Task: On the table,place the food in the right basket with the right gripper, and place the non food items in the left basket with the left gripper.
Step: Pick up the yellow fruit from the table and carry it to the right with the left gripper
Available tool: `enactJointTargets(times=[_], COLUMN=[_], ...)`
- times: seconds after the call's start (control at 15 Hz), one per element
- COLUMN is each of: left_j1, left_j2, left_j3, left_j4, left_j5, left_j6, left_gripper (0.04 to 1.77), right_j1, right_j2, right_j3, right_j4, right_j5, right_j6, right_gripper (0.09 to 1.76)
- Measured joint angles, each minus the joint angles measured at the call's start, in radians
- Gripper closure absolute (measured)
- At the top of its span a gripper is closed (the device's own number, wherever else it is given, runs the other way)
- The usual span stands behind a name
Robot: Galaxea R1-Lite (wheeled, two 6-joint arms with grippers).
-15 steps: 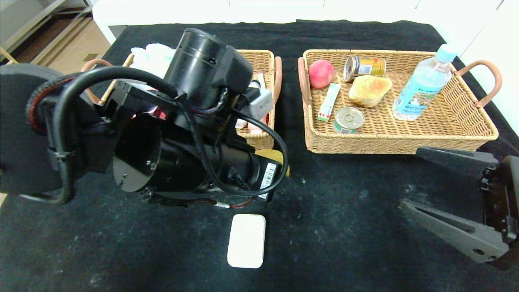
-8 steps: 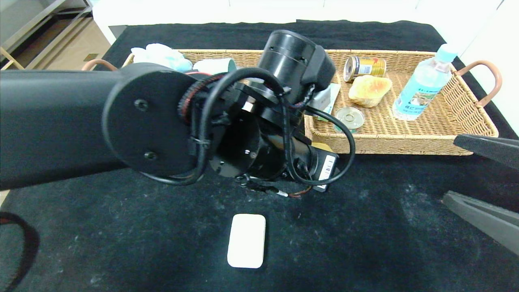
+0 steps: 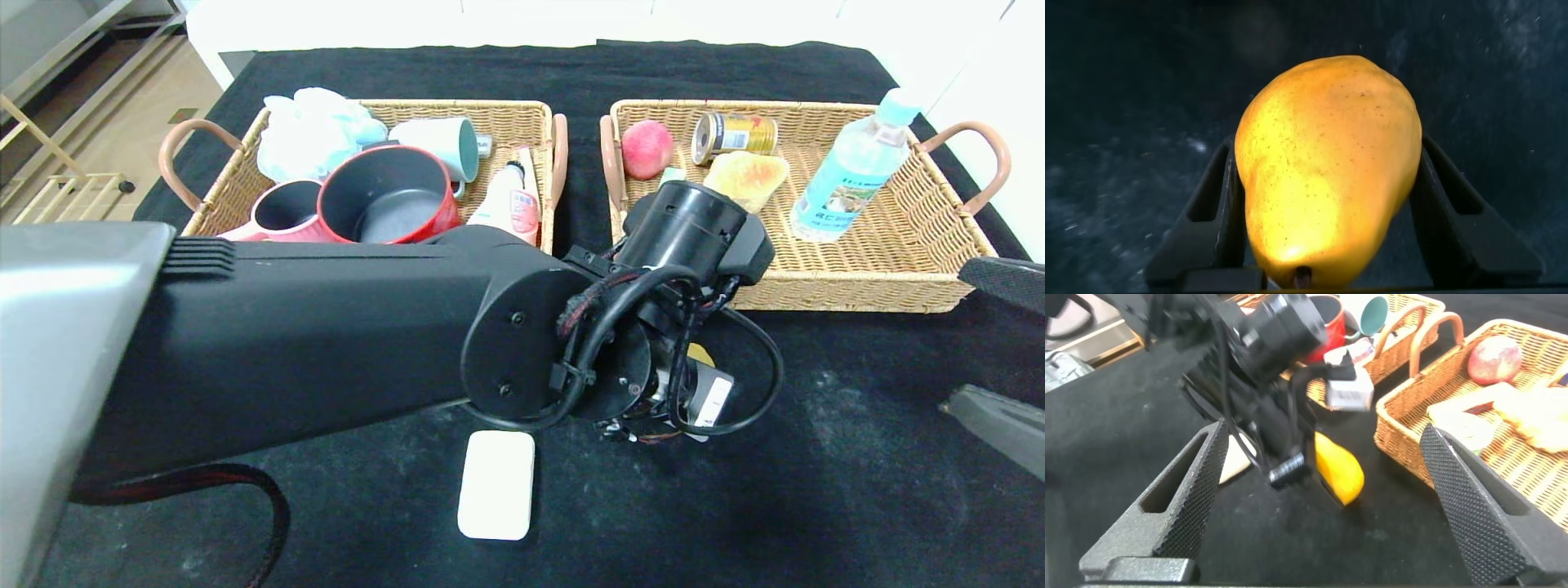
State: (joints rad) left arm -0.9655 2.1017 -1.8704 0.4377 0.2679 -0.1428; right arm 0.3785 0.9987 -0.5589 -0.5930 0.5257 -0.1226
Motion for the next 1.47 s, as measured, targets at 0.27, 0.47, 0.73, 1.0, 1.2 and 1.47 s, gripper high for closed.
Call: enactJointTargets(times=[0.27, 0.47, 0.73, 1.0, 1.2, 1.47], left_j1=[-0.005, -0.007, -0.007, -0.007, -0.007, -0.006], left_j2=[0.022, 0.025, 0.028, 0.026, 0.016, -0.025], left_j3=[-0.001, 0.001, 0.002, 0.003, 0.013, 0.026], left_j4=[0.0, 0.001, -0.001, 0.001, 0.023, 0.069], left_j5=[0.005, 0.006, 0.007, 0.032, 0.035, 0.036], left_j6=[-0.001, -0.003, -0.004, 0.0, -0.003, -0.011], left_gripper=[0.65, 0.65, 0.43, 0.3, 0.24, 0.18], right_j1=[0.003, 0.003, 0.004, 0.005, 0.005, 0.005], right_j2=[0.0, 0.002, 0.005, 0.007, 0.007, 0.006], right_j3=[0.003, 0.003, 0.004, 0.005, 0.005, 0.004], right_j4=[0.016, 0.016, 0.018, 0.018, 0.018, 0.017], right_j5=[0.003, 0.004, 0.005, 0.006, 0.006, 0.007], right_j6=[0.0, -0.001, -0.002, -0.002, -0.001, -0.001], right_gripper=[0.14, 0.14, 0.14, 0.14, 0.14, 0.14])
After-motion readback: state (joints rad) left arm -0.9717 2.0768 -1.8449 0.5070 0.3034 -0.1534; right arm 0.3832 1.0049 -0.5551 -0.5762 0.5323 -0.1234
